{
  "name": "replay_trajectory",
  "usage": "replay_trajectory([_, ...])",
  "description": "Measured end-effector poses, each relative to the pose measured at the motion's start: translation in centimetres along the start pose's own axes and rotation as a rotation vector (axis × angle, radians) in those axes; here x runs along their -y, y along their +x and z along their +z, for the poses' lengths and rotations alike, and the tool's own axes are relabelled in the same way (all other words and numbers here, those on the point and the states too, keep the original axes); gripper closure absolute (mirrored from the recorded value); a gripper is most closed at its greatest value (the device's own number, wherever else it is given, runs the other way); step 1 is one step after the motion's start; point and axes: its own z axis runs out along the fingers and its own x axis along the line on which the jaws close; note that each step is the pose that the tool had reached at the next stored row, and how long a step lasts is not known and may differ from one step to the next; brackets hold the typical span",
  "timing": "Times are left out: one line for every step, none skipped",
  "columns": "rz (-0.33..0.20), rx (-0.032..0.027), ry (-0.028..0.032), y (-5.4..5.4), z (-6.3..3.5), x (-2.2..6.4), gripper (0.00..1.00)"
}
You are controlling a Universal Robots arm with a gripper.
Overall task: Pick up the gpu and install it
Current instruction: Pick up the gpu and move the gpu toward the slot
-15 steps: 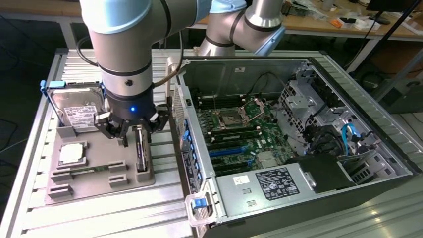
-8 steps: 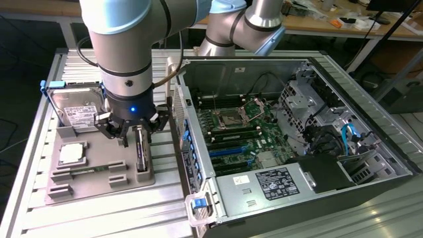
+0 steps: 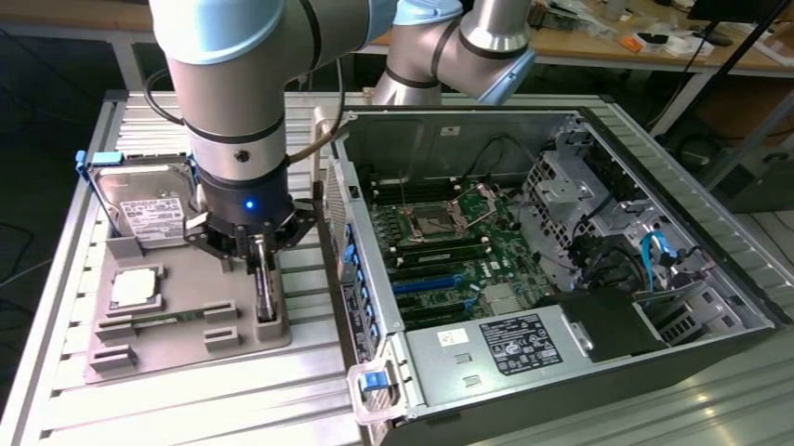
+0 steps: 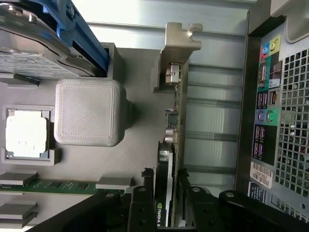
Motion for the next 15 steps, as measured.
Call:
replay_trajectory([0.000, -0.0001, 0.0000, 0.00, 0.00, 0.00, 0.66])
replay_trajectory([0.000, 0.0000, 0.0000, 0.00, 0.00, 0.00, 0.72])
replay_trajectory([0.000, -0.0001, 0.0000, 0.00, 0.00, 0.00, 0.73])
replay_trajectory([0.000, -0.0001, 0.0000, 0.00, 0.00, 0.00, 0.73])
replay_trajectory([0.000, -0.0001, 0.0000, 0.00, 0.00, 0.00, 0.73])
replay_trajectory([0.000, -0.0001, 0.0000, 0.00, 0.00, 0.00, 0.73])
replay_trajectory([0.000, -0.0001, 0.0000, 0.00, 0.00, 0.00, 0.73])
replay_trajectory([0.000, -0.0001, 0.0000, 0.00, 0.00, 0.00, 0.73])
replay_trajectory([0.000, 0.0000, 0.0000, 0.00, 0.00, 0.00, 0.73])
replay_trajectory([0.000, 0.0000, -0.0001, 0.00, -0.02, 0.00, 0.73])
replay_trajectory([0.000, 0.0000, -0.0001, 0.00, -0.11, 0.00, 0.73])
replay_trajectory([0.000, 0.0000, 0.0000, 0.00, -0.30, -0.01, 0.73])
replay_trajectory([0.000, -0.0001, 0.0001, 0.00, -0.52, -0.02, 0.73])
replay_trajectory([0.000, -0.0001, 0.0000, 0.00, -0.72, -0.03, 0.73])
replay_trajectory([0.000, -0.0001, 0.0000, -0.01, -0.91, -0.04, 0.73])
